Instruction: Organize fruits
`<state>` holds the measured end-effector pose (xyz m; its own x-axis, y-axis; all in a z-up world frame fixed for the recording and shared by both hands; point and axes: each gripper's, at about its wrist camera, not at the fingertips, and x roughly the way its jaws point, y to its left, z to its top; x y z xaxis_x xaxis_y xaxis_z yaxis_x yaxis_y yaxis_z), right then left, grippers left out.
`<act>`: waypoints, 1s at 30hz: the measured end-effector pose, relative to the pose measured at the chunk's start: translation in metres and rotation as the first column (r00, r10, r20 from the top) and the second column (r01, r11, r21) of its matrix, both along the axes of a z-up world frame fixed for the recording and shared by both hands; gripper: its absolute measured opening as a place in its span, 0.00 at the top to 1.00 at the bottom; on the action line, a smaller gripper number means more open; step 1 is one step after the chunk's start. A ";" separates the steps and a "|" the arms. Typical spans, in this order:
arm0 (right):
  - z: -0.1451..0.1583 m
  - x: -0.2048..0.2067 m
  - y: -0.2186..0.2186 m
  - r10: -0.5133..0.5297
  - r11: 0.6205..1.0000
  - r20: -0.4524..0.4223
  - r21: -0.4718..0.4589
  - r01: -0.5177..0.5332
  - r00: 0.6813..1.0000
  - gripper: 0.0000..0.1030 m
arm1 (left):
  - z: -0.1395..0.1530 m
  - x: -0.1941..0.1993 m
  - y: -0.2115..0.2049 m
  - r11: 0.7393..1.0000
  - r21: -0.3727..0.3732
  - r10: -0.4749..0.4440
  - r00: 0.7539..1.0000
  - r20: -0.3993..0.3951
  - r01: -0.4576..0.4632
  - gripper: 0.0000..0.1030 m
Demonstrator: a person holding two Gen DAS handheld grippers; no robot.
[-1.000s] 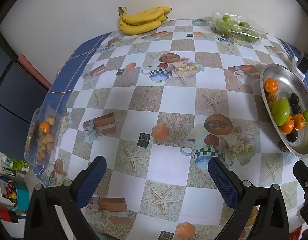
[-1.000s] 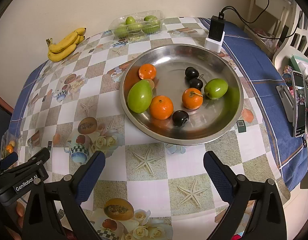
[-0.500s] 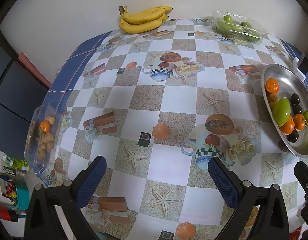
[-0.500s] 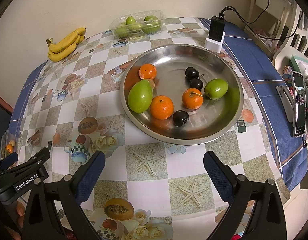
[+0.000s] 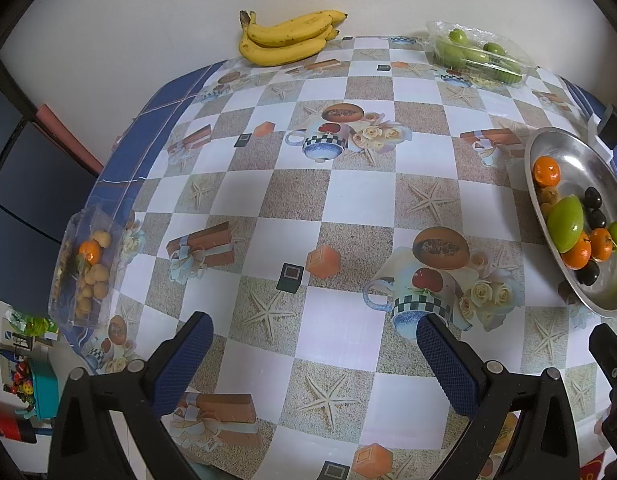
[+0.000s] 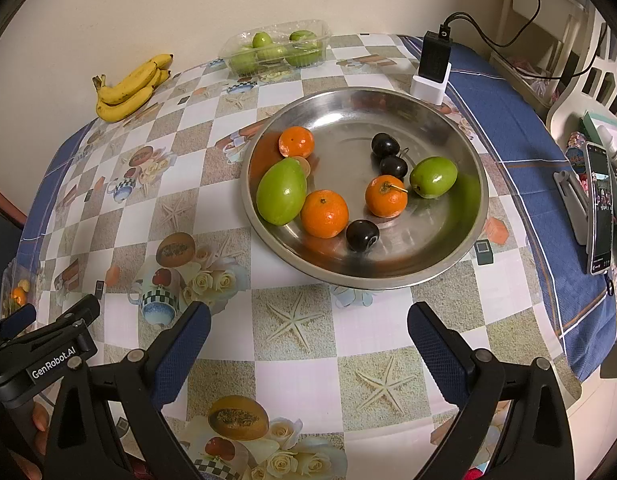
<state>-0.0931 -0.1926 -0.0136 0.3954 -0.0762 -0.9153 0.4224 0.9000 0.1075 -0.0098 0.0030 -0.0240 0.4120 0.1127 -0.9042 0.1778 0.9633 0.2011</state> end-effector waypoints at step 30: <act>-0.003 0.000 -0.001 -0.003 1.000 -0.012 0.004 0.003 1.000 0.04 | -0.001 -0.001 0.002 1.000 0.000 0.001 1.000 -0.001 -0.001 0.00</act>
<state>-0.0931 -0.1938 -0.0165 0.3838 -0.0737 -0.9205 0.4263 0.8984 0.1058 -0.0105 0.0054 -0.0247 0.4109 0.1133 -0.9046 0.1771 0.9634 0.2011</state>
